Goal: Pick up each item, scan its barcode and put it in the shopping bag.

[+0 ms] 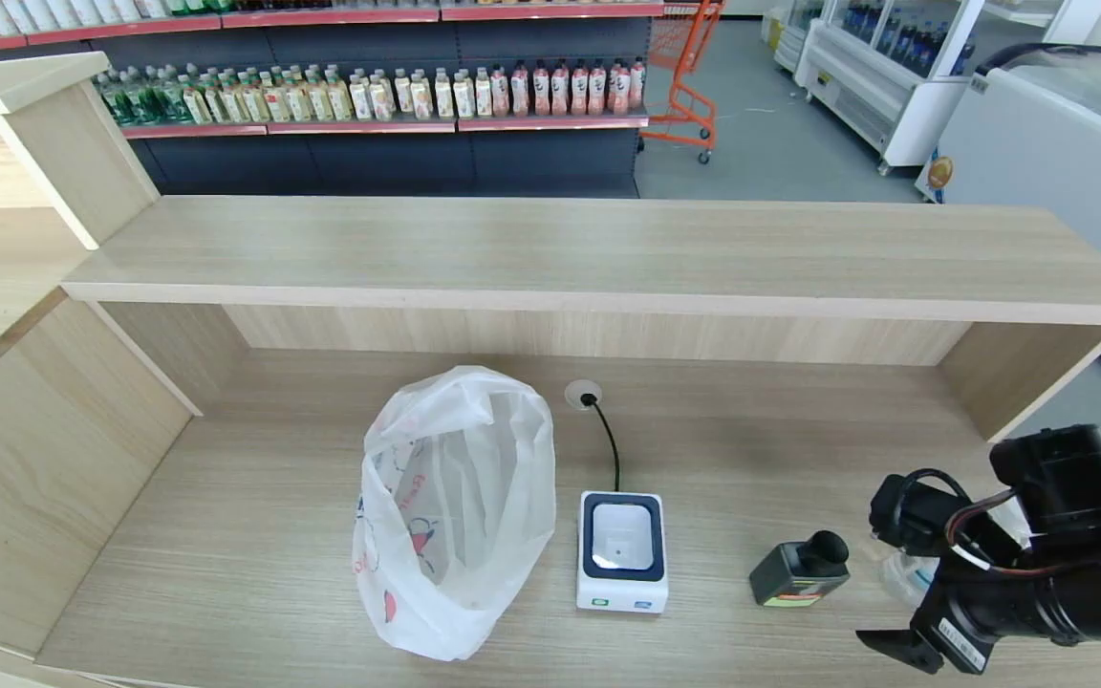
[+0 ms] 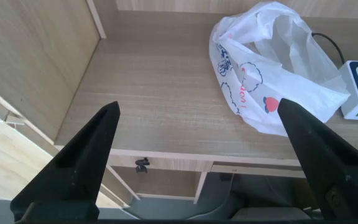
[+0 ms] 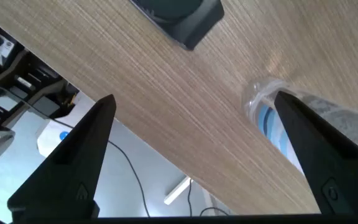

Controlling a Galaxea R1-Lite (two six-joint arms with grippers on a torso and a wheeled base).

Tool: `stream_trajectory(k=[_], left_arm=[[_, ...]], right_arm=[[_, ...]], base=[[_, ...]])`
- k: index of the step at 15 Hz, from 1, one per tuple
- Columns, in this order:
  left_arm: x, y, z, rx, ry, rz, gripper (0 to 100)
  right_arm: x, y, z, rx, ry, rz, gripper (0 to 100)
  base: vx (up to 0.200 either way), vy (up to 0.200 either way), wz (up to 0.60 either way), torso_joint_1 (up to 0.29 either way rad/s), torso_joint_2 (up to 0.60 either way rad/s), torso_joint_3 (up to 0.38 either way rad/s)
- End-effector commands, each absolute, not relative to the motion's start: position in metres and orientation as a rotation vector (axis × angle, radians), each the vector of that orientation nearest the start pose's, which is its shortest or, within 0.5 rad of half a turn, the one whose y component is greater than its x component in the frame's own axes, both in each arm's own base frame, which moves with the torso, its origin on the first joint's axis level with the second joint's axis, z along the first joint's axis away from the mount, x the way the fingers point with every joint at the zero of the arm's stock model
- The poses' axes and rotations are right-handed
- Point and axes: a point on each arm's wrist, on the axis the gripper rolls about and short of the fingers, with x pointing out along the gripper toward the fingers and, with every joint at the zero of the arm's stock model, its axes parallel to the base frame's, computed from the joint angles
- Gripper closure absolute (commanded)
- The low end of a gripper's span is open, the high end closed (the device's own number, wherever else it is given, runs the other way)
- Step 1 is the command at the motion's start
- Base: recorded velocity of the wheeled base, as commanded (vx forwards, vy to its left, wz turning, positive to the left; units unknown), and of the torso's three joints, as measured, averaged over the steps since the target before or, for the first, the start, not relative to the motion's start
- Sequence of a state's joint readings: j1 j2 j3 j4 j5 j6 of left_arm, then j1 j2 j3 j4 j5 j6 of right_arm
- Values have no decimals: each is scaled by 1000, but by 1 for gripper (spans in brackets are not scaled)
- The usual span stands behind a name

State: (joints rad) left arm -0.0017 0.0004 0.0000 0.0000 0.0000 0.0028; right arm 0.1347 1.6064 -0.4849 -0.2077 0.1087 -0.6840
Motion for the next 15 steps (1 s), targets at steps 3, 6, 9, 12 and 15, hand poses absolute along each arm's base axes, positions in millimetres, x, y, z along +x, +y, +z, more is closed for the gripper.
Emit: stream_trajectory(k=[3, 6, 9, 12, 15], left_arm=[[-23, 0, 76, 3, 2, -2, 0], [-23, 0, 75, 3, 0, -2, 0], [-23, 0, 76, 3, 2, -2, 0], [-23, 0, 75, 3, 0, -2, 0], [-23, 0, 76, 3, 2, -2, 0]], right_arm=[[233, 37, 69, -655, 814, 569, 0], [245, 44, 59, -662, 787, 582, 0], [256, 55, 53, -659, 749, 629, 0], [265, 62, 51, -655, 722, 659, 0], [271, 68, 47, -636, 686, 717, 0]], base=[[0, 0, 0, 0, 0, 0], [0, 0, 0, 0, 0, 0], [0, 0, 0, 0, 0, 0], [0, 0, 0, 0, 0, 0], [0, 0, 0, 0, 0, 0]])
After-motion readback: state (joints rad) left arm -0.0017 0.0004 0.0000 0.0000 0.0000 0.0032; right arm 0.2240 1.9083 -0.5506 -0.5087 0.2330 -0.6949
